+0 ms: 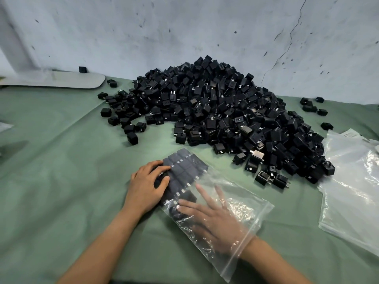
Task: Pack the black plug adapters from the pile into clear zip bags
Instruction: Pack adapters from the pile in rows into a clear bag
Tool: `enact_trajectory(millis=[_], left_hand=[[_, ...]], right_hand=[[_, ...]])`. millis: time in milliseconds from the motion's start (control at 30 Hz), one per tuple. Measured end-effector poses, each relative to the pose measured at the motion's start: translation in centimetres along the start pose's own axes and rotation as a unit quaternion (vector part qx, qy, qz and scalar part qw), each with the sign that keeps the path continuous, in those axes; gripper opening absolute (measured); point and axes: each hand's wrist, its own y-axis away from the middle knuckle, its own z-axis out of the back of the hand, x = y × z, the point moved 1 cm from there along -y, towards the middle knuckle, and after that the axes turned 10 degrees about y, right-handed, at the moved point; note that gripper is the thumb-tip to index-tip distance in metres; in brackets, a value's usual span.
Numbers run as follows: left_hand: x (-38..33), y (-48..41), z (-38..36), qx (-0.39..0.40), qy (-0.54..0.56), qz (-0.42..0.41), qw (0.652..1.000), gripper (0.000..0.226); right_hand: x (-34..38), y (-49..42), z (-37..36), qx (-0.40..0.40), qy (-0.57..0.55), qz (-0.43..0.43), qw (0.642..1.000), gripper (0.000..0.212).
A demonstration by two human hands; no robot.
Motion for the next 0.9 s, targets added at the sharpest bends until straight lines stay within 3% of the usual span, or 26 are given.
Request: enact_trajectory(millis=[167, 433, 567, 667, 767, 900], left_hand=[[-0.1, 0.1, 0.0, -0.005, 0.004, -0.002, 1.000, 0.057], [-0.3, 0.1, 0.1, -0.004, 0.005, -0.003, 1.000, 0.047], [-0.2, 0.2, 0.1, -0.001, 0.008, -0.003, 1.000, 0.043], [-0.1, 0.1, 0.0, 0.002, 0.006, -0.003, 1.000, 0.044], [0.0, 0.0, 0.0, 0.001, 0.001, -0.002, 1.000, 0.049], [-0.1, 0.1, 0.0, -0.002, 0.005, -0.004, 1.000, 0.061]], right_hand=[[-0.1, -0.4, 0.5, -0.004, 0.047, 0.034, 0.998, 0.046], [0.4, -1.9, 1.8, 0.066, 0.078, 0.033, 0.994, 0.052], [0.3, 0.2, 0.9, 0.066, -0.044, 0.012, 0.997, 0.056], [-0.8, 2.5, -0.2, 0.139, -0.177, -0.035, 0.974, 0.047], [-1.1, 2.9, -1.1, 0.185, -0.185, -0.039, 0.964, 0.047], [-0.9, 2.0, -2.1, 0.152, -0.156, -0.047, 0.975, 0.047]])
